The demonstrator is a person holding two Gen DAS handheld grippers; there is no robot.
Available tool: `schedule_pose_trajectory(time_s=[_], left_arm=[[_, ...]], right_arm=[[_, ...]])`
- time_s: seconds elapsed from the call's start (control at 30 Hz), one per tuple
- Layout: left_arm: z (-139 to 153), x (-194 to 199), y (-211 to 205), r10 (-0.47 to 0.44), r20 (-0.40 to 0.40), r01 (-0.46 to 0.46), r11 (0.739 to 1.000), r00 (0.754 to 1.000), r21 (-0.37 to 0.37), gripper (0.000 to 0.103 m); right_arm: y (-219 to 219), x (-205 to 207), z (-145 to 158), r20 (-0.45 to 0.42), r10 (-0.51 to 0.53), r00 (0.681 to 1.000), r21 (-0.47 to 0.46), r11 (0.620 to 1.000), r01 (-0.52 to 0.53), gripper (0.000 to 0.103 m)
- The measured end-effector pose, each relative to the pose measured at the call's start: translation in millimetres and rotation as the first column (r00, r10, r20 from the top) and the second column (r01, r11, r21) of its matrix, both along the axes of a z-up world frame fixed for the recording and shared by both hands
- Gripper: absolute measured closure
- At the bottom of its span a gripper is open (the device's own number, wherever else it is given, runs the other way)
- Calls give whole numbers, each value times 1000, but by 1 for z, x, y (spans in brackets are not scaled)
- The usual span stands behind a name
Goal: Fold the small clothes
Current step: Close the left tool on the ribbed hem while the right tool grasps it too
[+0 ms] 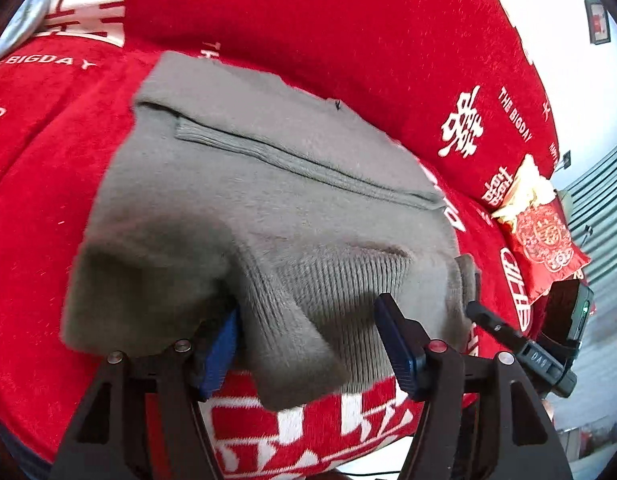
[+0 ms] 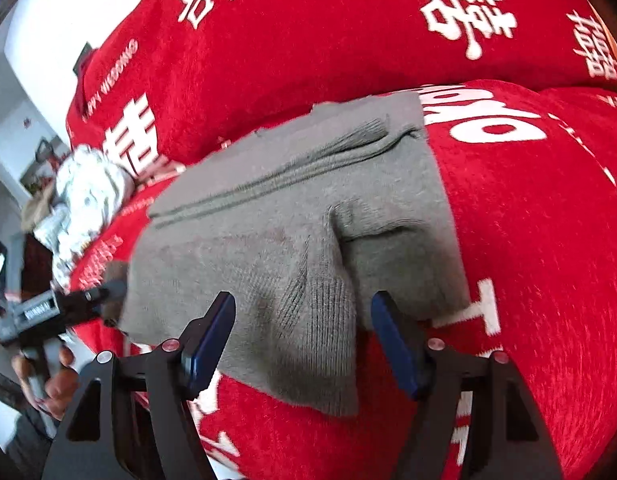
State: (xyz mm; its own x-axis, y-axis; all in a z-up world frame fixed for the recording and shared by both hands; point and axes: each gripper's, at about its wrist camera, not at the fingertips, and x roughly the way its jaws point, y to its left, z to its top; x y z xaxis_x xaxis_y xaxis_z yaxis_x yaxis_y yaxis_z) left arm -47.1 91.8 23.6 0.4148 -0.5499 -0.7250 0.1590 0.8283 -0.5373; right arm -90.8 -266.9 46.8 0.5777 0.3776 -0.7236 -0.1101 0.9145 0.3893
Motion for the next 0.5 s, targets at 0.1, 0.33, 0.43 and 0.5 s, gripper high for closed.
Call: schedule_pose_trajectory(time_s=[0.1,0.33,0.43,0.5], left_arm=[[-5,7,-3,-4,-16,4,1000,1000,9,81],[20,-8,11,51,107,-49,999,993,-21,90],[19,-3,10,49,104,-48,999,993,-9,90],[14,-1,8,48,97,-48,999,994,5,90]], right_arm=[[7,5,-2,-1,13,1000,-69,998,-13,70],[-4,3,11,8,57,998,47,997,-57,88],[-7,8,13,3,41,999,115,992,-41,88],[-4,11,8,-19,59,998,115,992,-56,84]])
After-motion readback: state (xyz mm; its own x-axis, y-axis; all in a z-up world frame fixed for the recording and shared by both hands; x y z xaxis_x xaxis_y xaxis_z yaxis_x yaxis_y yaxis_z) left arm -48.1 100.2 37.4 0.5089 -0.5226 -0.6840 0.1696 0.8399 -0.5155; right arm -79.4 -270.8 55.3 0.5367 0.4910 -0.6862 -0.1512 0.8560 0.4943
